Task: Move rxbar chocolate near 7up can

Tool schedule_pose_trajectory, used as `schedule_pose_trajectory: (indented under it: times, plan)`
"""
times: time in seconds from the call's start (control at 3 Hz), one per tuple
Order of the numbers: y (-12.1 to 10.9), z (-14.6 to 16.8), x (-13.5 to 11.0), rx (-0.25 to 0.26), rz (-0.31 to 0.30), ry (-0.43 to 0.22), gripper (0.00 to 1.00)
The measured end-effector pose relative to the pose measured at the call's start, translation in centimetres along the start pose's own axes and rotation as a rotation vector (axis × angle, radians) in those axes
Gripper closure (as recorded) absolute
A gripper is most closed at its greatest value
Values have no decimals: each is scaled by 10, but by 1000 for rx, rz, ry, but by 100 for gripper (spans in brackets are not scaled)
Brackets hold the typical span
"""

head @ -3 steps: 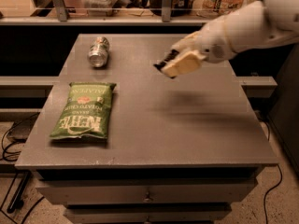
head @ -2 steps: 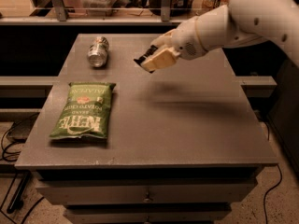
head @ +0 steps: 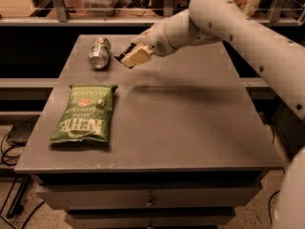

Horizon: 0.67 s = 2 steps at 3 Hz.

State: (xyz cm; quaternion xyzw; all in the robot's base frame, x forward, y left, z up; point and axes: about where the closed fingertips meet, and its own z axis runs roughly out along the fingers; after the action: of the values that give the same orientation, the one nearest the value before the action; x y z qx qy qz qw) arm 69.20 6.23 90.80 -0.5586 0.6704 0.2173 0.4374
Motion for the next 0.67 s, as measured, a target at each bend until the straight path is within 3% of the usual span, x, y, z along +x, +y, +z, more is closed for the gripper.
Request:
schedule_pose_trajectory:
  times: [0.33, 0.67]
  plan:
    - [-21, 23, 1, 20, 12, 14, 62]
    - [-35, 51, -3, 10, 37, 6, 30]
